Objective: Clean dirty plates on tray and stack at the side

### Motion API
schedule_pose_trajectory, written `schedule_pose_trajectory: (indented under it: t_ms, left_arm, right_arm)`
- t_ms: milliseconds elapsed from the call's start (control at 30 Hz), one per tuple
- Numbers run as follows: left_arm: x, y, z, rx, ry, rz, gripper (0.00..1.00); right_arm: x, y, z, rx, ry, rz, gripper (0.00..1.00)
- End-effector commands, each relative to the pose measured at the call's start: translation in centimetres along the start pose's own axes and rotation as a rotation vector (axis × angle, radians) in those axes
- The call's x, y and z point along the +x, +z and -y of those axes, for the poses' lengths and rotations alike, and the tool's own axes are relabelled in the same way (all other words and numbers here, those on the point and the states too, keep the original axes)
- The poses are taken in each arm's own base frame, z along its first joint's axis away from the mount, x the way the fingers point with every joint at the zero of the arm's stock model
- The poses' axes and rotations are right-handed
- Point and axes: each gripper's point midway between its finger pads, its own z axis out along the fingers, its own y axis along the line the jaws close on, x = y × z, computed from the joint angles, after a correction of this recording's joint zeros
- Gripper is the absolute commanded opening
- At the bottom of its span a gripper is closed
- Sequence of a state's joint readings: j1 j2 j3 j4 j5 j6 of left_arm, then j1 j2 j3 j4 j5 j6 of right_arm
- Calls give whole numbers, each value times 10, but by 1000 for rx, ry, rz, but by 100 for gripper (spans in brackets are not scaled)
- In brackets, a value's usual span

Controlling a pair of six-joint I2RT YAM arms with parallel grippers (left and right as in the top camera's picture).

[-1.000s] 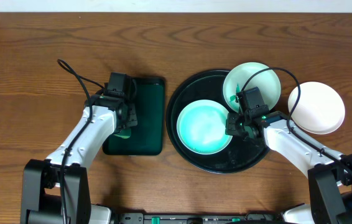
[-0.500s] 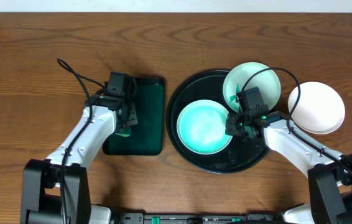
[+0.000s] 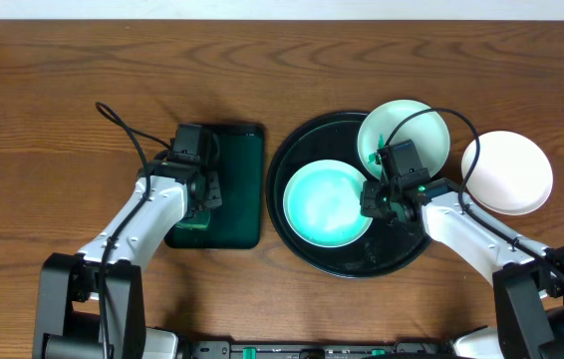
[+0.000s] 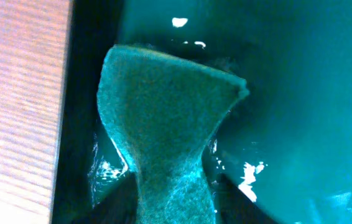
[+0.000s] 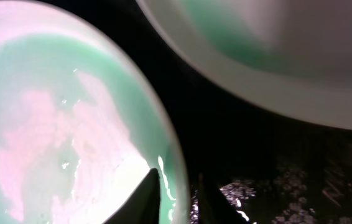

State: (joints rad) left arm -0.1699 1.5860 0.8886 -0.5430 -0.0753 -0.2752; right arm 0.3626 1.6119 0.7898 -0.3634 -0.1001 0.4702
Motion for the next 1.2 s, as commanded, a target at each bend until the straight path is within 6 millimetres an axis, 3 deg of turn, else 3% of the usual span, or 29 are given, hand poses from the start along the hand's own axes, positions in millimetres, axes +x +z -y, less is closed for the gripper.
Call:
schedule_pose_trajectory:
  t_ms: [0, 67, 200, 433, 667, 700, 733, 767, 1167]
  left_arm:
    - [-20, -16, 11, 60, -13, 47, 51]
    - [-34, -31, 13, 76, -37, 91, 62]
    - [-61, -68, 17, 110, -46, 183, 72]
    - [-94, -132, 1, 122, -102, 276, 77]
    - [-88, -129, -9, 102, -121, 247, 80]
    - [-88, -129, -9, 102, -121, 246, 80]
    - [-88, -129, -10, 102, -121, 246, 80]
    - [-88, -129, -10, 102, -121, 246, 81]
    - [-88, -129, -10, 102, -121, 246, 81]
  right_arm:
    - [1, 0, -3, -1, -11, 4, 21]
    - [-1, 0, 0, 18, -11, 13, 22]
    - [-1, 0, 1, 24, -11, 15, 22]
    - [2, 2, 3, 23, -11, 15, 23]
    - [5, 5, 5, 20, -12, 22, 15]
    - [5, 6, 5, 18, -11, 25, 12]
    - [5, 6, 4, 15, -11, 24, 2]
    - [5, 6, 3, 9, -11, 22, 1]
    - [1, 1, 3, 5, -2, 17, 1]
